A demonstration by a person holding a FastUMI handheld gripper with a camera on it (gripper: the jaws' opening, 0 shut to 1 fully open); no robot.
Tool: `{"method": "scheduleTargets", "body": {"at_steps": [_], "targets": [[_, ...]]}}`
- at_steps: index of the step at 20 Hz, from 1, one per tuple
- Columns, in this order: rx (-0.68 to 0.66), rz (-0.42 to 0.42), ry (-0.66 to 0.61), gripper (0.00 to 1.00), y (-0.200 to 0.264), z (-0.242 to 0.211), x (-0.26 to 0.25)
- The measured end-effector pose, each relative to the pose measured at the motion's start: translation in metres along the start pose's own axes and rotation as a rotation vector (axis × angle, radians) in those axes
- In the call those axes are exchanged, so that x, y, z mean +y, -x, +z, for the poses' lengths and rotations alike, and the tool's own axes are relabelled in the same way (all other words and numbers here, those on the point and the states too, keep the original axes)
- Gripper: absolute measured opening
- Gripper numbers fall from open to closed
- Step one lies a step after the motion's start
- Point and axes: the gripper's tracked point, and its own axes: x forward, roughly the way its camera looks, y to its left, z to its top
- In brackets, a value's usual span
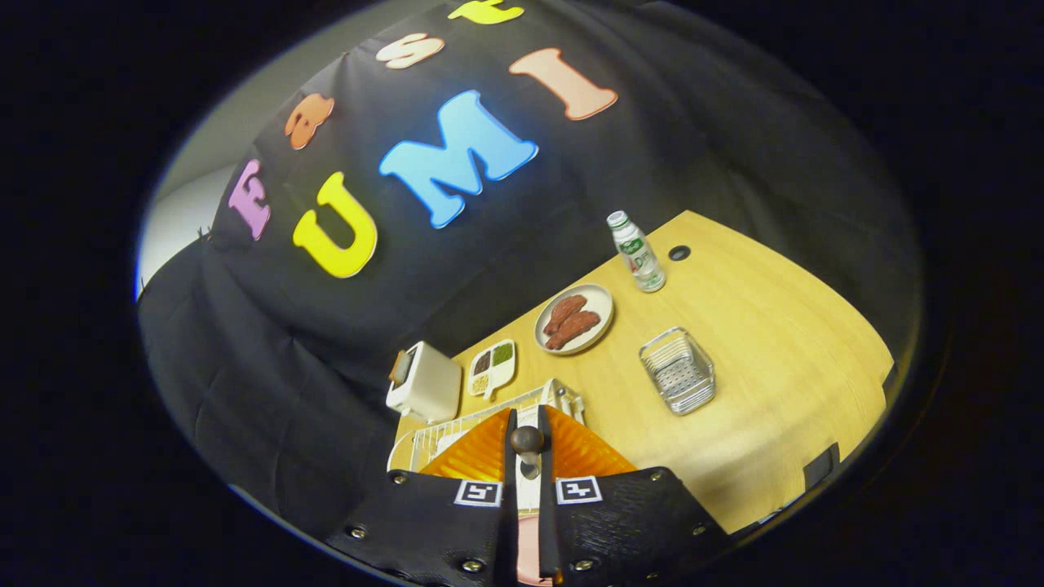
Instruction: Take the plate from the dish rack, then take the spoon from the basket and place it into the plate.
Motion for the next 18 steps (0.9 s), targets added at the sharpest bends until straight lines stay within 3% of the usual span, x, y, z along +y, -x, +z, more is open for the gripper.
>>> {"method": "scheduleTargets", "body": {"at_steps": [10,18], "targets": [[0.227,0.043,0.259,0.10,-0.017,-0.139,0.047],[0.314,0.054,0.416,0.10,-0.028,-0.220,0.058]]}}
